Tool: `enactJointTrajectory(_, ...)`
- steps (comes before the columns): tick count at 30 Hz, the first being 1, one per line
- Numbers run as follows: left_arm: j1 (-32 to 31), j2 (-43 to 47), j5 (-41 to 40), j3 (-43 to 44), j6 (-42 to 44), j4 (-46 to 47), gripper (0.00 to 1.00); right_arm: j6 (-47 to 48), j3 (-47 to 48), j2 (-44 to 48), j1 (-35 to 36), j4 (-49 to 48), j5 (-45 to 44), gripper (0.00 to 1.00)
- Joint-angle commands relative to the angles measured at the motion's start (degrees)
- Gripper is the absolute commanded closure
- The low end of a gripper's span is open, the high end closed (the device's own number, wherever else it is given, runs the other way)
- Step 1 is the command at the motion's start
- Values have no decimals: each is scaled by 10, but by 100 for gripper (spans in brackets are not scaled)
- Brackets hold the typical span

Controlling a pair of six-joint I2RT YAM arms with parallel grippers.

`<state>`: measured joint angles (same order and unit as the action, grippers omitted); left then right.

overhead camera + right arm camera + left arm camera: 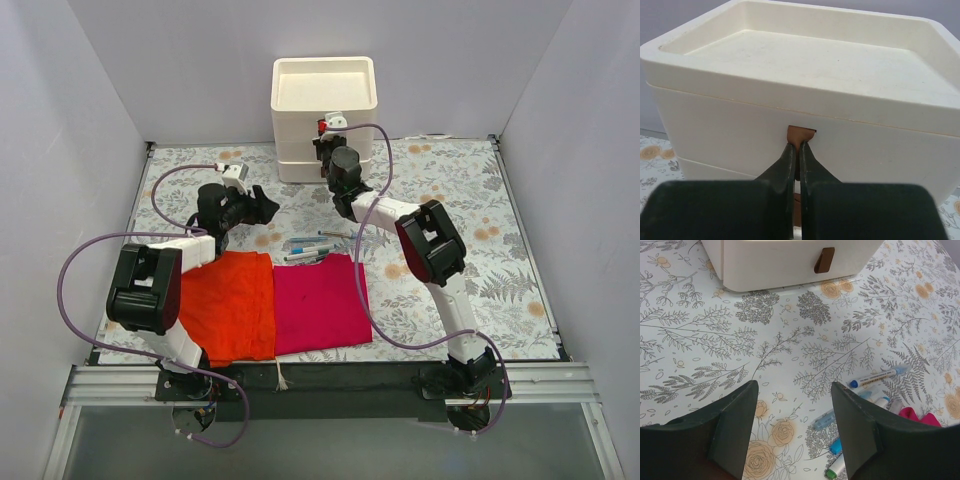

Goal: Sort the stationery into containers
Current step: Open the drawer in the storage box.

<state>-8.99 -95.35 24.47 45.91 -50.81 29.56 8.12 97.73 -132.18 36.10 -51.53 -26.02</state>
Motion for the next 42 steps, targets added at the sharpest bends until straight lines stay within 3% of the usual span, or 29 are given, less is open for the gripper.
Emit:
enactJointTrajectory(1,6,-4,8,23,0,1,40,-7,4,9,-5,4,-1,99)
enactJointTrajectory(12,8,-17,18,23,-7,21,40,1,-189,154,16,-3,14,99)
enactJointTrajectory(19,8,-15,23,13,-10,29,40,2,-262,207,37,-3,20,99)
enactJointTrajectory(39,8,19,30,-6,-8,25,40,-20,-355,294,93,28,11,99)
enactJointTrajectory(40,8,21,29,-6,-8,24,40,-18,-347,292,93,28,11,93)
enactJointTrajectory(41,8,25,30,-5,-8,23,40,-14,-342,285,93,28,13,73)
enactJointTrajectory(42,8,27,30,-4,-6,19,40,-3,-338,282,93,27,18,62)
